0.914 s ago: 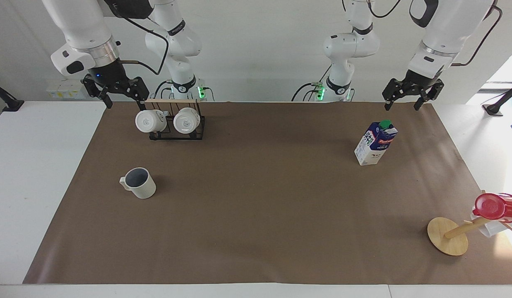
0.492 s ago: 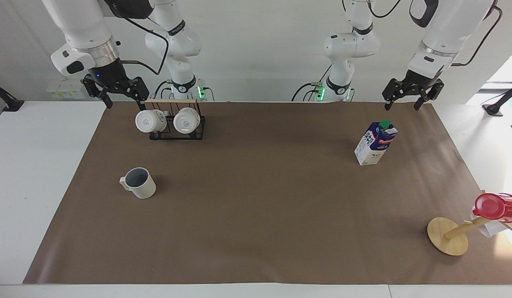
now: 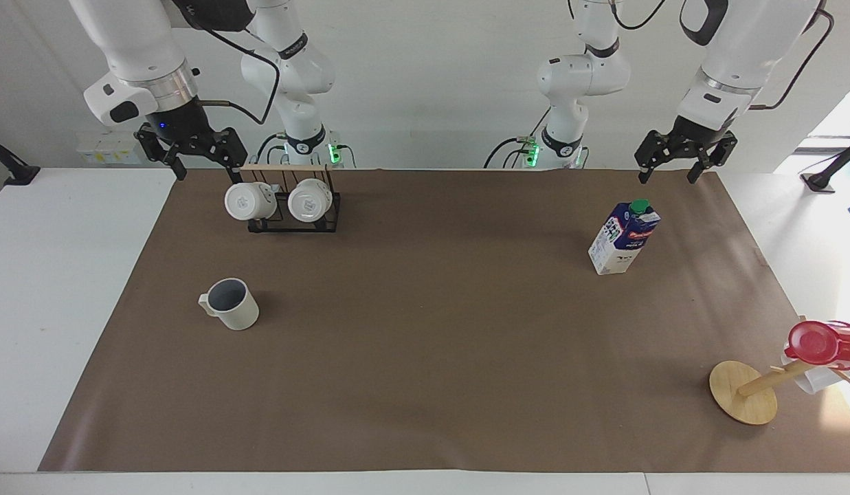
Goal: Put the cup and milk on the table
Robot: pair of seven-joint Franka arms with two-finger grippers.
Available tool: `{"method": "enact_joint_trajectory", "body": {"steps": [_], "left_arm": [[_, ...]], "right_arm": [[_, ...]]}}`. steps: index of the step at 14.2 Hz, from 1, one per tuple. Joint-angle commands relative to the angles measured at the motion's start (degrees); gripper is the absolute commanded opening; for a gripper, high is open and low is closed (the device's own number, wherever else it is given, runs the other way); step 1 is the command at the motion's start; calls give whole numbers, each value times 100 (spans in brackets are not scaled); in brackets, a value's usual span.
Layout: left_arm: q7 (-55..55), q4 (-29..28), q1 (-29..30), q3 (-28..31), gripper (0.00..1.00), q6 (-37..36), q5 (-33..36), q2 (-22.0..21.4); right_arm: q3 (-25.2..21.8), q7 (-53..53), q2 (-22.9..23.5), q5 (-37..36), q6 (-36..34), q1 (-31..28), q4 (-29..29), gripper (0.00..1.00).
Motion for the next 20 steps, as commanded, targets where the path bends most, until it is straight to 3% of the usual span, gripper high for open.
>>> {"method": "enact_joint_trajectory", "body": {"steps": [1, 20], "left_arm": [[34, 108, 17, 7, 100, -126, -47, 30], [43, 134, 17, 7, 100, -179, -47, -5]], "right_arm": [[28, 89, 22, 5, -55, -43, 59, 100], [19, 36, -22, 5, 129, -61, -73, 100]]}}
